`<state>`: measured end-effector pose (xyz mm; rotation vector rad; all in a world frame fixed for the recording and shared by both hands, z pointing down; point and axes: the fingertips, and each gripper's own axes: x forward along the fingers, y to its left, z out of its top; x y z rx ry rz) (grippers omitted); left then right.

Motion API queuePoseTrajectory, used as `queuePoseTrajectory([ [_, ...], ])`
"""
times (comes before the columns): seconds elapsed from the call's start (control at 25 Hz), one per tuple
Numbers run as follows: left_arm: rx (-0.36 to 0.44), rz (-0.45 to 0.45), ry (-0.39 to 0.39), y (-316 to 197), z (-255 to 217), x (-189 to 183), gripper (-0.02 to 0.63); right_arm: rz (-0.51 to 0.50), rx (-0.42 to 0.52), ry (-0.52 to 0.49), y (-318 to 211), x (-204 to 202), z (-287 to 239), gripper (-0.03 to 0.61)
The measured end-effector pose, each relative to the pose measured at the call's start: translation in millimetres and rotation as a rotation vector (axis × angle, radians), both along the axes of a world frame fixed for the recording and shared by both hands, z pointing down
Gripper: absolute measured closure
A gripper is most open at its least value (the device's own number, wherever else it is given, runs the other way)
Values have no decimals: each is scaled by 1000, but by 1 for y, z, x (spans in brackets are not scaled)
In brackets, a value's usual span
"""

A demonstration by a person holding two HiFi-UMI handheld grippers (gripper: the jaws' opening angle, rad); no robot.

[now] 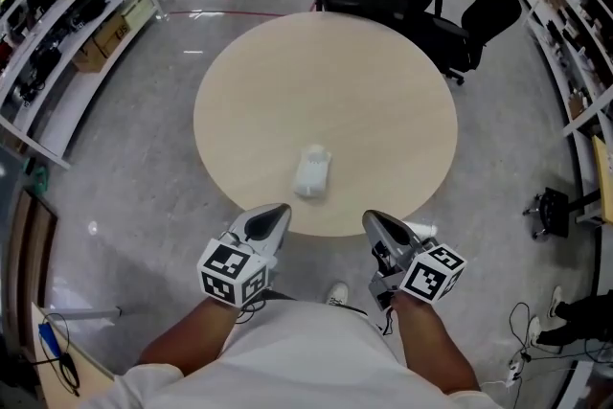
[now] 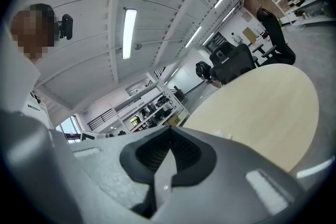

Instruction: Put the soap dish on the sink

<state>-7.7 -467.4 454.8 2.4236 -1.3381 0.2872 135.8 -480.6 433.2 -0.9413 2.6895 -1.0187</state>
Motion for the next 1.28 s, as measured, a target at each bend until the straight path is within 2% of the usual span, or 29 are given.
queuePoseTrajectory([
  [0.44,1,43,7,-3,2,-41,606,51,-23,13,2,-47,8,578],
  [1.0,28,78,4,-2,-3,-39,606,61,-25,40,0,-49,8,578],
  [1.28,33,55,7,-4,-2,-40,606,55,-21,40,0,-47,9,578],
])
